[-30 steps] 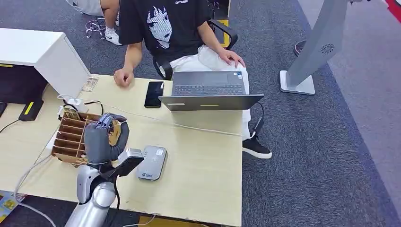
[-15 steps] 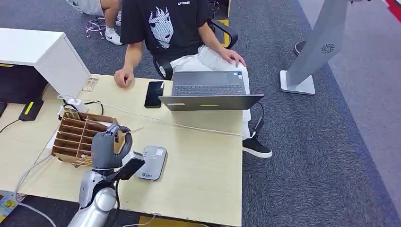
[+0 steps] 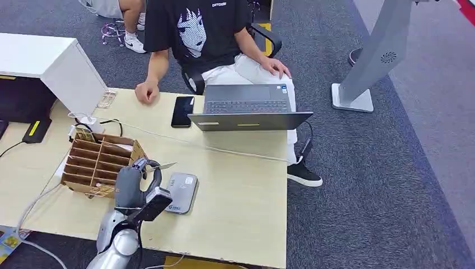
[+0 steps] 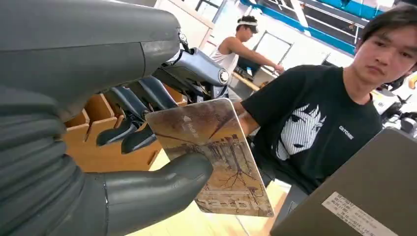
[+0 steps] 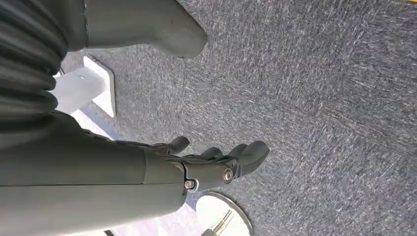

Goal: Pass the card to the sensor for recognition and then transmit it.

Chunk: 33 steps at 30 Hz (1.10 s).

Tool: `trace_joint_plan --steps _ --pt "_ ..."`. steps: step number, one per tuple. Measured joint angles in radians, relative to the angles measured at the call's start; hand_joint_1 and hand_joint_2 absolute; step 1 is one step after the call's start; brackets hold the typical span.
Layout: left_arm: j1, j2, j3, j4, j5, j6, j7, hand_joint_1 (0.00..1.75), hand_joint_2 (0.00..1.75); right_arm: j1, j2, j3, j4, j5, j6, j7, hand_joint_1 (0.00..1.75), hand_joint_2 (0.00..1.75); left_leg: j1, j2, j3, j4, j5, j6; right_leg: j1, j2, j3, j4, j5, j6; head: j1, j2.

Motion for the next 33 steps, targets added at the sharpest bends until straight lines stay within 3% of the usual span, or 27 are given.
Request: trace_joint_plan --steps 13,26,29,33 --pt "0.003 -0.018 -0.011 0.013 -0.016 -0.065 -0.023 1.75 1.75 -0.002 0.002 0.010 0.000 0.015 0.001 0.007 0.00 1.75 0.000 0.000 0.000 0.000 0.000 0.000 0.000 0.000 0.000 0.000 0.000 0.000 0.000 0.000" --pt "0.015 0.010 -0.043 0.050 -0.069 -0.215 0.050 1.75 1.75 -0.006 0.007 0.026 0.000 0.017 0.003 0.013 0.00 1.75 0.000 0.000 0.000 0.000 0.000 0.000 0.000 0.000 0.000 0.000 0.000 0.000 0.000 0.000" --pt "0.015 0.025 -0.054 0.061 -0.125 -0.221 0.093 1.75 1.75 -0.006 0.007 0.026 0.000 0.017 0.004 0.007 0.00 1.75 0.000 0.000 0.000 0.000 0.000 0.000 0.000 0.000 0.000 0.000 0.000 0.000 0.000 0.000" --pt "0.014 0.035 -0.059 0.075 -0.135 -0.223 0.105 1.75 1.75 -0.006 0.007 0.026 0.000 0.013 0.008 -0.001 0.00 1.75 0.000 0.000 0.000 0.000 0.000 0.000 0.000 0.000 0.000 0.000 0.000 0.000 0.000 0.000"
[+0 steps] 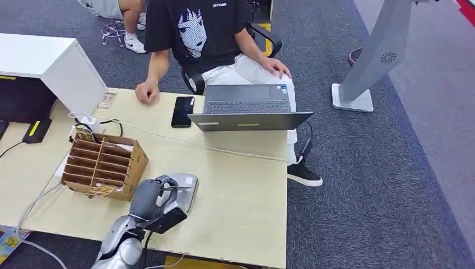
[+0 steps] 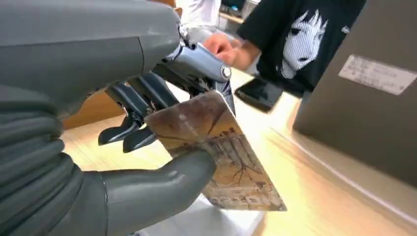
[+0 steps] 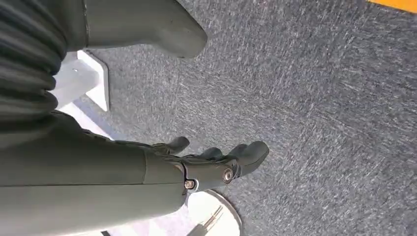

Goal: Pass the card to the sensor for recognition and then transmit it.

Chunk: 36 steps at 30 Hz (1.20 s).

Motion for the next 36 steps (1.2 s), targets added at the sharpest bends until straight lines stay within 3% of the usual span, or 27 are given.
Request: trace_joint_plan --steps 13,20,23,24,26,28,29,33,36 --pt "0.000 0.009 0.000 0.023 -0.013 0.023 -0.002 1.75 1.75 0.000 0.000 0.000 0.000 0.000 0.000 -0.002 0.00 1.75 0.000 0.000 0.002 0.000 0.000 0.000 0.000 0.000 0.002 0.000 0.000 0.000 0.000 0.000" --pt "0.004 0.014 0.008 -0.019 -0.057 0.218 -0.019 1.75 1.75 0.000 0.000 0.000 0.000 -0.002 0.002 0.011 0.00 1.75 0.000 0.000 0.002 0.000 0.000 0.000 0.000 0.000 0.002 0.000 0.000 0.000 0.000 0.000" --pt "0.006 0.014 0.037 -0.122 -0.081 0.334 -0.063 1.75 1.75 0.000 0.000 0.002 0.000 0.000 0.002 0.018 0.00 1.75 0.000 0.000 0.001 0.000 0.000 0.000 0.000 0.000 0.001 0.000 0.000 0.000 0.000 0.000" --pt "0.007 0.006 0.061 -0.175 -0.092 0.351 -0.102 1.75 1.75 0.000 0.000 0.005 0.000 0.000 0.002 0.020 0.00 1.75 0.000 0.000 0.001 0.000 0.000 0.000 0.000 0.000 0.001 0.000 0.000 0.000 0.000 0.000" --pt "0.010 -0.025 0.116 -0.271 -0.113 0.361 -0.206 1.75 1.75 -0.001 0.000 0.008 0.000 0.006 0.002 0.023 0.00 1.75 0.000 -0.001 0.000 0.000 0.000 0.000 0.000 0.000 0.001 0.000 0.000 0.000 -0.001 0.000" --pt "0.015 -0.083 0.205 -0.385 -0.105 0.362 -0.339 1.75 1.75 -0.001 0.000 0.015 0.000 0.007 0.002 0.026 0.00 1.75 0.000 0.000 0.000 0.000 0.000 0.000 0.000 0.000 0.001 0.000 0.000 0.000 0.000 0.000" --pt "0.015 -0.104 0.232 -0.444 -0.100 0.364 -0.374 1.75 1.75 -0.001 0.000 0.019 0.000 0.009 0.002 0.027 0.00 1.75 0.000 0.000 -0.001 0.000 0.000 0.000 0.000 0.000 0.001 0.000 0.000 0.000 0.000 0.000" --pt "0.013 -0.152 0.323 -0.623 -0.098 0.364 -0.391 1.75 1.75 -0.001 0.000 0.030 0.000 0.019 0.008 0.033 0.00 1.75 0.000 0.000 0.000 0.000 0.000 0.000 0.000 0.000 0.000 -0.001 0.000 0.000 0.000 0.000" --pt "0.014 -0.170 0.358 -0.689 -0.099 0.364 -0.392 1.75 1.75 -0.003 0.000 0.032 -0.001 0.020 0.011 0.033 0.00 1.75 0.000 0.000 0.000 0.000 0.000 0.000 0.000 -0.001 0.000 0.000 0.000 0.000 0.000 0.000"
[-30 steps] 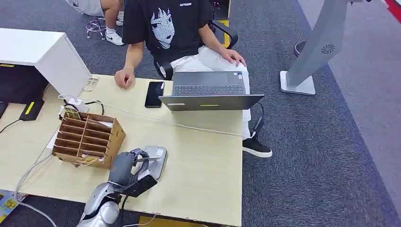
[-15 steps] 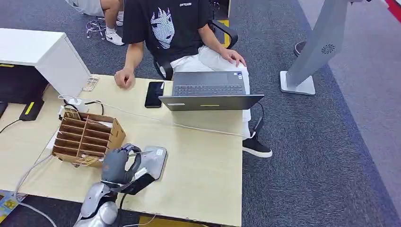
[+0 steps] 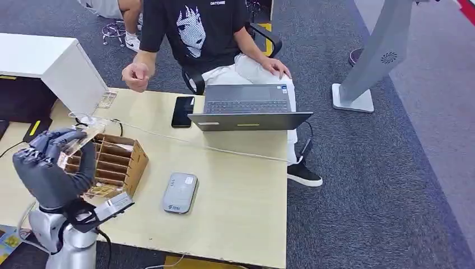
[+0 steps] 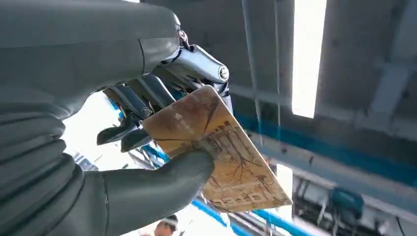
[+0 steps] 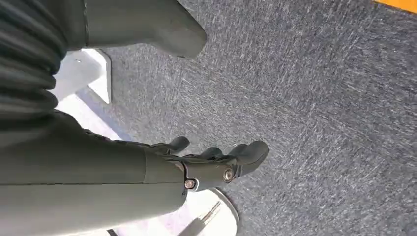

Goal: Pass the card to the sensor for recognition and then transmit it.

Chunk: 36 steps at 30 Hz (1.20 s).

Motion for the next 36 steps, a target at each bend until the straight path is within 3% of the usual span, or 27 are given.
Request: trace_joint_plan --steps 5,11,22,29,30,31,36 --pt "-0.001 -0.011 0.029 -0.060 -0.024 0.000 0.000 1.75 1.75 -0.002 0.000 0.006 0.000 -0.002 0.004 0.000 0.00 1.75 0.000 0.000 0.000 0.000 0.000 0.000 0.000 0.000 0.000 0.000 0.000 0.000 0.000 0.000" --pt "-0.022 -0.010 0.083 -0.057 -0.061 0.000 0.000 1.75 1.75 -0.001 0.000 0.008 0.000 -0.003 0.004 -0.009 0.00 1.75 0.000 0.000 0.000 0.000 0.000 0.000 0.000 0.000 0.000 0.000 0.000 0.000 0.000 0.000" --pt "-0.253 0.060 0.349 0.330 -0.259 0.001 0.000 1.75 1.75 -0.003 -0.003 0.023 0.000 -0.016 0.005 -0.019 0.00 1.75 0.000 0.000 0.001 0.000 0.001 -0.001 0.000 0.000 0.001 0.001 0.001 0.000 0.000 0.000" --pt "-0.287 0.069 0.422 0.426 -0.257 0.000 0.000 1.75 1.75 -0.003 -0.005 0.023 0.000 -0.020 0.004 -0.019 0.00 1.75 0.000 0.002 0.000 0.000 0.001 -0.001 0.000 0.003 0.000 0.000 0.001 -0.001 0.000 0.000" --pt "-0.290 0.069 0.424 0.429 -0.248 0.000 0.000 0.28 1.75 -0.003 -0.006 0.023 0.000 -0.020 0.004 -0.019 0.00 1.75 0.000 0.003 0.000 0.000 0.001 -0.001 0.000 0.004 -0.001 0.000 0.001 -0.001 0.000 0.000" --pt "-0.292 0.069 0.425 0.432 -0.240 0.000 0.000 0.00 1.75 -0.003 -0.006 0.024 0.000 -0.020 0.004 -0.019 0.00 1.75 0.000 0.003 0.000 0.000 0.000 0.000 0.000 0.004 -0.001 0.000 0.001 -0.001 0.000 0.000" --pt "-0.295 0.067 0.426 0.432 -0.188 0.000 0.000 0.00 1.75 -0.004 -0.008 0.024 -0.001 -0.020 0.004 -0.021 0.00 1.75 0.000 0.003 0.000 0.000 -0.001 0.000 0.000 0.003 -0.001 0.000 0.000 0.000 0.000 0.000"
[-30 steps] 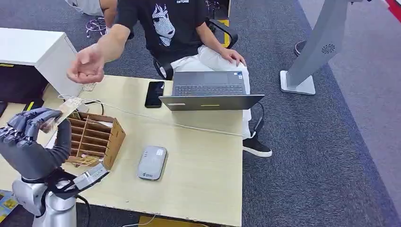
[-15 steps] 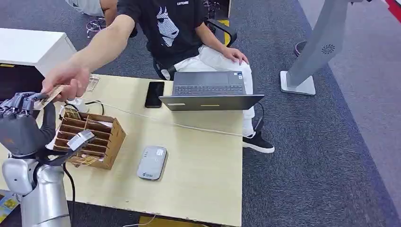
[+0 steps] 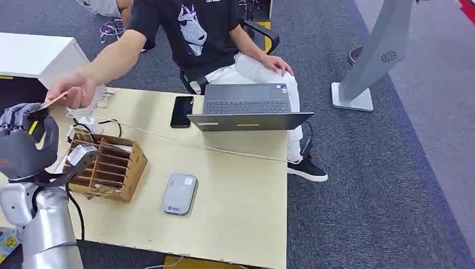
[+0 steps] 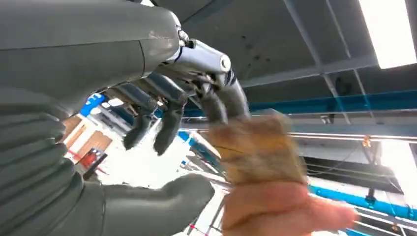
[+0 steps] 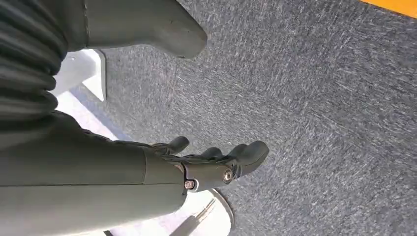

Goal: Pass the card to the sensor for recognition and then transmit it.

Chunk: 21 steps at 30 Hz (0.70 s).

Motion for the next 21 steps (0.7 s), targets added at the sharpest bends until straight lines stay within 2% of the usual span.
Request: trace_joint_plan --steps 7,14,17,19,21 --pt "-0.005 -0.006 -0.001 0.006 0.059 0.000 0.000 0.00 1.75 0.000 -0.002 0.000 0.000 -0.007 -0.002 0.002 0.00 1.75 0.000 0.000 0.000 0.000 0.000 0.000 0.000 0.000 0.000 0.000 0.000 0.000 0.000 0.000" --pt "-0.010 -0.013 -0.003 0.015 0.072 0.000 0.000 0.00 1.75 0.001 -0.002 0.000 0.000 -0.013 -0.003 0.002 0.00 1.75 0.000 0.000 0.000 0.000 0.001 0.000 0.000 0.000 0.000 0.000 0.001 -0.001 0.000 0.000" --pt "-0.011 -0.014 -0.024 0.016 0.102 0.000 0.000 0.00 1.75 0.001 -0.002 0.000 0.000 -0.014 -0.003 0.002 0.00 1.75 0.000 0.000 0.000 0.000 0.001 0.000 0.000 0.000 -0.001 0.000 0.001 -0.001 0.000 0.000" --pt "-0.012 -0.006 -0.067 0.014 0.135 0.000 0.054 0.00 1.75 0.001 -0.002 0.000 0.000 -0.019 -0.005 0.002 0.00 1.75 0.000 0.000 0.000 0.000 0.001 0.000 0.000 0.000 -0.001 0.000 0.001 -0.001 0.000 0.000" --pt "-0.010 0.028 -0.160 -0.013 0.190 -0.007 0.185 0.00 1.75 0.004 -0.002 0.000 0.000 -0.031 -0.012 0.000 0.00 1.75 0.000 0.001 0.000 0.000 0.001 0.000 0.000 0.000 -0.002 0.000 0.001 -0.001 0.000 0.000"
